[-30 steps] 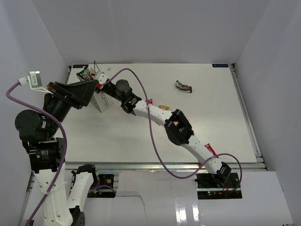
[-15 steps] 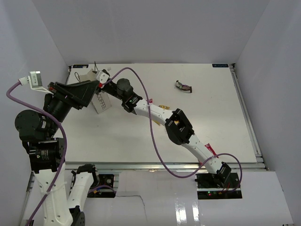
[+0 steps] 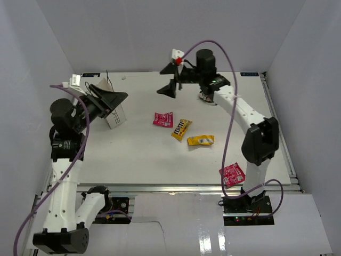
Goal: Place the snacks into the paper bag
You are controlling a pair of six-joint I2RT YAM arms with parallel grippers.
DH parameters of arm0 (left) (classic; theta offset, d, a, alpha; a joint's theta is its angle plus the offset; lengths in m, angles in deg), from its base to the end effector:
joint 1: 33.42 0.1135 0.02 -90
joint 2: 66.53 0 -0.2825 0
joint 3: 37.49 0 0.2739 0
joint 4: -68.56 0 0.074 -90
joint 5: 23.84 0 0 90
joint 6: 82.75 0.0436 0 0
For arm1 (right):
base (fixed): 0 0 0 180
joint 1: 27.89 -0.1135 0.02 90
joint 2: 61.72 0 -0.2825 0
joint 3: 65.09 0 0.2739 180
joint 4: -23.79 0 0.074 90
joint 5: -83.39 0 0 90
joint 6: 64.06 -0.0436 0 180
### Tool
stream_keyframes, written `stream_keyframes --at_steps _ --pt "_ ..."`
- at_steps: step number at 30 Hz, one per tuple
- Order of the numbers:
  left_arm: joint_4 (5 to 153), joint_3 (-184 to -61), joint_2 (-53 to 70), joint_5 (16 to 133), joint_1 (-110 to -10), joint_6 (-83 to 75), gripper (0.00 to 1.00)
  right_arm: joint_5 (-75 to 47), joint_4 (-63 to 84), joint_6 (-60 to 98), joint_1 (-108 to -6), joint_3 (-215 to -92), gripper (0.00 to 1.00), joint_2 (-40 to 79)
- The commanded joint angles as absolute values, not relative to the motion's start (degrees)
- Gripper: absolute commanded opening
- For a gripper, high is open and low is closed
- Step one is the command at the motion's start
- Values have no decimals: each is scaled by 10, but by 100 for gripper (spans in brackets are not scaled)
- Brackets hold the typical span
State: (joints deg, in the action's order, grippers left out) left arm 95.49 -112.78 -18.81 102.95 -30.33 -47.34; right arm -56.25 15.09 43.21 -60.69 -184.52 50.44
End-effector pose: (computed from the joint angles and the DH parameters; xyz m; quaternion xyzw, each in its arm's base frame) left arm 0.1828 -0.0163 0.4505 -0.1253 0.6927 -0.4930 0.5113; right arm 0.4027 0.2990 0.4072 -0.5405 0.4647 0.3834 0.5873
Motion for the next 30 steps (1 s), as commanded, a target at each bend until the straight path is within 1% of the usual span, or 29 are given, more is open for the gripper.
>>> stream_keyframes --at_steps 1,2,3,4,6,7,9,10,13,15,17,20,21,24,26,30 --pt "955 -1117 -135 963 -422 -475 72 -630 -97 520 -536 -1730 98 435" --pt "956 -1119 -114 900 -462 -465 72 -618 -122 542 -515 -1695 98 415" --pt "959 -1124 -91 866 -498 -462 75 -607 -137 556 -480 -1665 98 397" --pt "973 -1129 -40 835 -558 -462 76 -583 -154 568 -464 -1615 98 365" --pt "989 -1145 9 767 -596 -479 77 -564 -196 591 -419 -1573 98 336" --pt "999 -1147 51 745 -621 -491 77 -554 -206 597 -405 -1532 98 308" --pt "1002 -1140 86 686 -643 -533 78 -549 -216 601 -369 -1490 98 278" --pt "1004 -1136 117 668 -649 -551 81 -547 -216 602 -359 -1451 98 249" --pt "1012 -1130 182 583 -653 -629 84 -535 -212 605 -335 -1396 98 203" --pt "1009 -1132 215 536 -653 -694 87 -528 -210 602 -330 -1380 98 186" --pt "1007 -1149 278 518 -653 -721 89 -529 -209 598 -327 -1370 97 181" --pt "1007 -1206 344 517 -652 -729 89 -531 -205 589 -324 -1365 97 174" --pt "1019 -1235 382 520 -652 -734 89 -531 -203 587 -322 -1360 97 170" --pt "1068 -1282 436 515 -651 -765 89 -532 -201 586 -318 -1357 97 167" --pt "1100 -1299 453 502 -649 -795 91 -535 -200 586 -315 -1352 97 165" --pt "1116 -1328 483 475 -643 -806 93 -542 -194 585 -313 -1345 97 167"
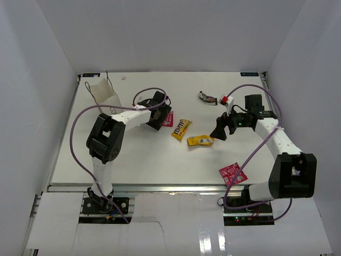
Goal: Place the snacks into the paper bag
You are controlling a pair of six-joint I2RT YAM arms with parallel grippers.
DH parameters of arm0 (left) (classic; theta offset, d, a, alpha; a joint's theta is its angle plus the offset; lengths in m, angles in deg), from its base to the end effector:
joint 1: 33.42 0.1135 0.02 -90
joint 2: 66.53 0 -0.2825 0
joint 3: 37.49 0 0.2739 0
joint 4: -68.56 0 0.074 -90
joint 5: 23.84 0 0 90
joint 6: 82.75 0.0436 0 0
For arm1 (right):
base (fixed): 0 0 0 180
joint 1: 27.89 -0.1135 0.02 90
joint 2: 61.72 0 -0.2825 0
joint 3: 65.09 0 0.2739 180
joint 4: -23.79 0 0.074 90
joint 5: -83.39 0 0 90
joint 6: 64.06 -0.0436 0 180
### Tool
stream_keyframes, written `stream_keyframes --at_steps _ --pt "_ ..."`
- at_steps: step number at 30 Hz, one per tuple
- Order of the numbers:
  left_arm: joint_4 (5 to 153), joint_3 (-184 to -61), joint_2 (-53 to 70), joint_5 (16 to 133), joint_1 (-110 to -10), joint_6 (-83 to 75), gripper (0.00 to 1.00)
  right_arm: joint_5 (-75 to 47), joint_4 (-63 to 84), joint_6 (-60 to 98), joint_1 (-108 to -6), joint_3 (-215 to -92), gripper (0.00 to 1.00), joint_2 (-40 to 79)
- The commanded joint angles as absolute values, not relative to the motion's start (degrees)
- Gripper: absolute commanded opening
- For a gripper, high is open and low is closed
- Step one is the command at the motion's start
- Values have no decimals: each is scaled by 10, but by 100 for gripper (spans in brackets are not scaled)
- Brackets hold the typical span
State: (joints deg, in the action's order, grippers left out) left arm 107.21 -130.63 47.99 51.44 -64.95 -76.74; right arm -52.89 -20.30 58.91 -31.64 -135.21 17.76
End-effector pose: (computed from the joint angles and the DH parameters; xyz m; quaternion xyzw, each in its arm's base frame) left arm 0.3896 -0.2261 0.1700 -0.4531 0.8447 -0.1509 0.2415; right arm 0.2980 0.0511 0.2631 -0.3920 0.7899 0.2884 0.3732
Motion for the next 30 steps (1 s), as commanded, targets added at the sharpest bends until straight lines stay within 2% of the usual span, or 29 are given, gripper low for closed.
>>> stream_keyframes --at_steps 1,6,10,15,19,22,28,30 --pt "1121 -1340 495 474 -640 -810 93 -542 -194 585 -313 -1343 97 167" --pt "1254 -1409 550 489 -629 -862 85 -544 -193 583 -311 -1345 97 170" --pt "1285 -1437 588 504 -629 -856 78 -548 -193 582 -309 -1346 97 172" --pt "1286 -1437 600 510 -628 -836 59 -553 -194 578 -307 -1350 97 172" --pt "1269 -1428 593 506 -625 -804 33 -560 -194 573 -307 -1354 97 170" --pt "1238 -1414 573 501 -623 -760 21 -564 -194 570 -306 -1353 97 169" --pt "1184 -1385 520 482 -623 -672 2 -571 -194 570 -306 -1348 97 163" --pt "1162 -1363 487 476 -621 -640 0 -572 -194 570 -306 -1347 97 162"
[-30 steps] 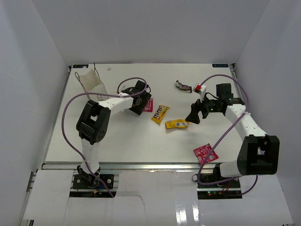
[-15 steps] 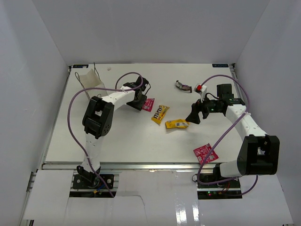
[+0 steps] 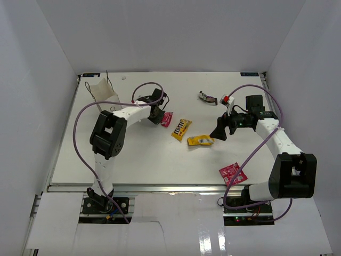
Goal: Place the snacks into the paper bag
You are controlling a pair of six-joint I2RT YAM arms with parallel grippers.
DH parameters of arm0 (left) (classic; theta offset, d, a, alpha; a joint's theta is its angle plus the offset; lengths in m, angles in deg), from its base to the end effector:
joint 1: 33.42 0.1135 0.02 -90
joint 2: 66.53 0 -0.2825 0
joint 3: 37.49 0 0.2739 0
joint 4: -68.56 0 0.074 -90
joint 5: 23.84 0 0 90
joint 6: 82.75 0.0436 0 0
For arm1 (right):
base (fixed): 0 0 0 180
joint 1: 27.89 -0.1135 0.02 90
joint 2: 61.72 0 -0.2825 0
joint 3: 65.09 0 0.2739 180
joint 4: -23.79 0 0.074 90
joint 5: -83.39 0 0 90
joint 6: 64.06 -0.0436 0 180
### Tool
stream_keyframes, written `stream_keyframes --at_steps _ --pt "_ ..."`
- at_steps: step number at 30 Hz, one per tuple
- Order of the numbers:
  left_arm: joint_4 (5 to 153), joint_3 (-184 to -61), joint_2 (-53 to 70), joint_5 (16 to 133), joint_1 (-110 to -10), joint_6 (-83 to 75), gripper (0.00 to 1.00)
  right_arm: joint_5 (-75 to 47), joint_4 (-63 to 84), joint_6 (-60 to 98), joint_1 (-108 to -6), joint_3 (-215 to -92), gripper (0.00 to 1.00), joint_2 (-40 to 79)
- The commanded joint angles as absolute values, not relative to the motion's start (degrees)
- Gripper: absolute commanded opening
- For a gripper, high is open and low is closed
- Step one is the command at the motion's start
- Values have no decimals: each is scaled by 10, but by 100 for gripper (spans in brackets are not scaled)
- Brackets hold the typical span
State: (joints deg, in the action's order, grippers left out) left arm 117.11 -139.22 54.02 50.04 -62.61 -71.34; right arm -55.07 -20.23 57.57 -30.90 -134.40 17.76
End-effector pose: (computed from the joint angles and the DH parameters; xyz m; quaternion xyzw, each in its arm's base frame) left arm 0.4140 -0.2174 0.1615 -0.4307 0.8706 -0.0759 0.2256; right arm 0.2961 0.0482 0.2594 -0.3788 0.7908 0.3091 0.3682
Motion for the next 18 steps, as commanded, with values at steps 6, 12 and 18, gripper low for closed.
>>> stream_keyframes --at_steps 6,12,18 --pt "1124 -1315 383 478 -617 -574 0 -578 -194 571 -306 -1345 97 161" --pt "1114 -1287 268 493 -615 -495 0 -580 -194 573 -305 -1343 97 162" --pt "1184 -1295 137 443 -595 -459 0 -584 -191 575 -306 -1344 97 169"
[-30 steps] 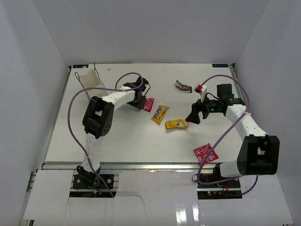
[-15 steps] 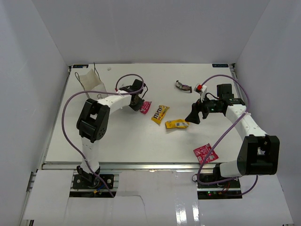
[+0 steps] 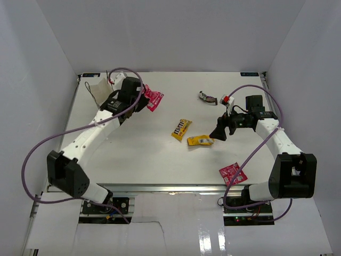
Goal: Place the snacks into the paper bag
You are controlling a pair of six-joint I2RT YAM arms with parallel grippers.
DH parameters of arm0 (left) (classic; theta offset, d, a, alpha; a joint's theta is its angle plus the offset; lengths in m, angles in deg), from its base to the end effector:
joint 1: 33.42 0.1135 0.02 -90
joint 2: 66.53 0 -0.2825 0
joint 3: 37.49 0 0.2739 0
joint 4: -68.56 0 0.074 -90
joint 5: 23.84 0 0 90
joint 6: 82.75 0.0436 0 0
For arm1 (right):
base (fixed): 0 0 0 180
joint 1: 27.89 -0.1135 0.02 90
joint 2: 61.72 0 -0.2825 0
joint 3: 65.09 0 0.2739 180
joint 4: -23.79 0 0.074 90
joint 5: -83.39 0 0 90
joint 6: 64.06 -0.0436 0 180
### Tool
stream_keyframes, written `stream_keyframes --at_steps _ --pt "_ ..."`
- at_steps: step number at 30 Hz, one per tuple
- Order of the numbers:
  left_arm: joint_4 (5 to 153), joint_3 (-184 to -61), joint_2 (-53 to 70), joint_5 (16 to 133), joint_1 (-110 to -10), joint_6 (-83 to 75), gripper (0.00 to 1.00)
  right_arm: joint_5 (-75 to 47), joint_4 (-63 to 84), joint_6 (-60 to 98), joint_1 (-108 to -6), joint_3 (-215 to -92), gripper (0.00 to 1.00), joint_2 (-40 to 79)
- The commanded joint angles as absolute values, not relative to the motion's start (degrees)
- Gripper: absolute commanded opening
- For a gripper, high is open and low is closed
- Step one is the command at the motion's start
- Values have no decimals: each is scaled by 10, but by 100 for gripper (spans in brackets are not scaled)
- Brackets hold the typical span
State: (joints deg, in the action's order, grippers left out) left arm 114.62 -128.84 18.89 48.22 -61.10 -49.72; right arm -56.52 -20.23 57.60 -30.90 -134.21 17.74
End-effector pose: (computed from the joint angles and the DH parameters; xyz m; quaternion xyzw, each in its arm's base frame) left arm 0.3234 -0.1545 0.3490 -0.2901 0.8500 -0.1759 0.4031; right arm 0.2951 0.0489 0.2591 -0.3804 0.7855 0.3205 0.3682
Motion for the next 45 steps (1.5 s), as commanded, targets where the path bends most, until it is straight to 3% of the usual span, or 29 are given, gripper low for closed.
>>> stream_keyframes --at_steps 1,7,12,31,45 --pt "1191 -1306 108 434 -592 -451 0 -585 -190 575 -306 -1344 97 169" --pt "1194 -1382 53 491 -473 -325 0 -590 -187 576 -306 -1349 95 180" --pt "1224 -1456 92 577 -350 -256 0 -589 -187 580 -306 -1352 95 184" --pt "1194 -1488 202 516 -335 -156 0 -584 -187 590 -305 -1358 95 196" --pt "1130 -1393 137 490 -316 -145 0 -583 -187 590 -305 -1359 95 203"
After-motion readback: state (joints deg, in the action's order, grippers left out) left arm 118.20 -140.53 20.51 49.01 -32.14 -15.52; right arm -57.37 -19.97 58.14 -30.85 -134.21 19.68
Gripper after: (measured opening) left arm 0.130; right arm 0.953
